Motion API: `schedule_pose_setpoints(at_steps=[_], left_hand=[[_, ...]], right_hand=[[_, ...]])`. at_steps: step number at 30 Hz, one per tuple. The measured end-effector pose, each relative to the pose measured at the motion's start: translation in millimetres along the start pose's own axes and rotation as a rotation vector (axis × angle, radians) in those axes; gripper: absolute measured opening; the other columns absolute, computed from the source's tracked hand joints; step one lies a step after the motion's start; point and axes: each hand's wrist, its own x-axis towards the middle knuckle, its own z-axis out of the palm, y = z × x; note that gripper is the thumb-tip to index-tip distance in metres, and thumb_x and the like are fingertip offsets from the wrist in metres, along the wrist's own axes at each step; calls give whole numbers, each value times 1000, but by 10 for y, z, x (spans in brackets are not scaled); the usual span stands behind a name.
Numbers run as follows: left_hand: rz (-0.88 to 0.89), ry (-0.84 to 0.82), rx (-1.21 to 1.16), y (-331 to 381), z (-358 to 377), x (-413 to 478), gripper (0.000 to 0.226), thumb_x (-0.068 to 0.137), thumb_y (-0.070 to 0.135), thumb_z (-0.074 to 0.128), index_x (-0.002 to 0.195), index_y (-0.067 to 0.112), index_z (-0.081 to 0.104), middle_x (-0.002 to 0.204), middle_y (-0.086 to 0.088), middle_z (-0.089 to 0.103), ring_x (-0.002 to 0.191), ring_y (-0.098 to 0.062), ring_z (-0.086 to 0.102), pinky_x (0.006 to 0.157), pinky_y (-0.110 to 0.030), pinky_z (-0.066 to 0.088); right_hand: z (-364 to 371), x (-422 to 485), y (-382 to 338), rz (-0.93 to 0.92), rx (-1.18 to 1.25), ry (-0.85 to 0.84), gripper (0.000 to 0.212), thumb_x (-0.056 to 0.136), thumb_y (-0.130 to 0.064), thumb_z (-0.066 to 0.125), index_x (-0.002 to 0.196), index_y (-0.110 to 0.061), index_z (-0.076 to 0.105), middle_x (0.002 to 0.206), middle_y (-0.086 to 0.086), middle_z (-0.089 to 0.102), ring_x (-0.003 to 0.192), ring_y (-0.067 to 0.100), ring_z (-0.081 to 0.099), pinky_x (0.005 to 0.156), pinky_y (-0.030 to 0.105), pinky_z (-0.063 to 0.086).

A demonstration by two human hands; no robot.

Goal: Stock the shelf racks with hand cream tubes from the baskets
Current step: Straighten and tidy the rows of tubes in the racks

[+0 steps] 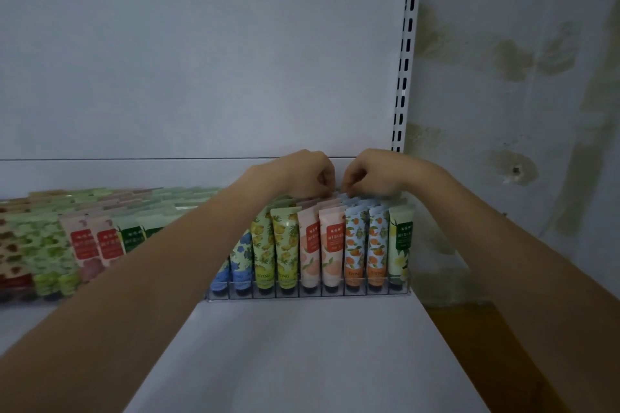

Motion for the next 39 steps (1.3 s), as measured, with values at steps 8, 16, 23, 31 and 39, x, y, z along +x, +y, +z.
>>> schedule_pose_setpoints(at_steps=[8, 16, 23, 31, 39], left_hand=[[118, 72, -83, 37, 9, 21, 18, 89, 16, 55, 102, 16, 68, 88, 9, 57, 70, 1, 49, 66, -13, 35], [158, 76, -72, 97, 28, 61, 17, 89, 20, 56, 100, 16, 68, 90, 8, 60, 64, 3, 47, 58, -4, 35], [118, 54, -28, 104, 52, 160, 20, 90, 17, 56, 108, 15, 63, 113, 1, 63, 82, -6, 47, 71, -15, 35], [215, 0, -57, 190, 114, 197, 39, 85, -3, 45, 103, 22, 69, 114, 3, 62, 97, -6, 52, 77, -14, 36], [185, 9, -50, 165, 61, 159, 36, 84, -2, 45, 102, 19, 69, 112, 3, 63, 73, 5, 50, 63, -1, 33]], right_hand=[[-268, -123, 157, 8, 46, 33, 19, 82, -14, 67, 76, -32, 65, 81, -17, 61, 79, 1, 56, 76, 24, 44], [-190, -198, 300, 57, 19, 94, 13, 82, -12, 67, 84, -25, 64, 84, -11, 59, 81, 6, 55, 66, 20, 41], [-124, -204, 421, 161, -51, 32, 10, 84, -10, 64, 93, -14, 65, 79, -8, 56, 79, 9, 53, 59, 13, 37], [-316, -298, 476, 98, -72, 62, 12, 83, -12, 67, 81, -23, 61, 75, -14, 55, 69, -1, 49, 57, 16, 34], [-238, -237, 440, 51, -126, -15, 14, 85, -9, 62, 88, -21, 68, 75, -16, 57, 70, -4, 51, 60, 13, 37]])
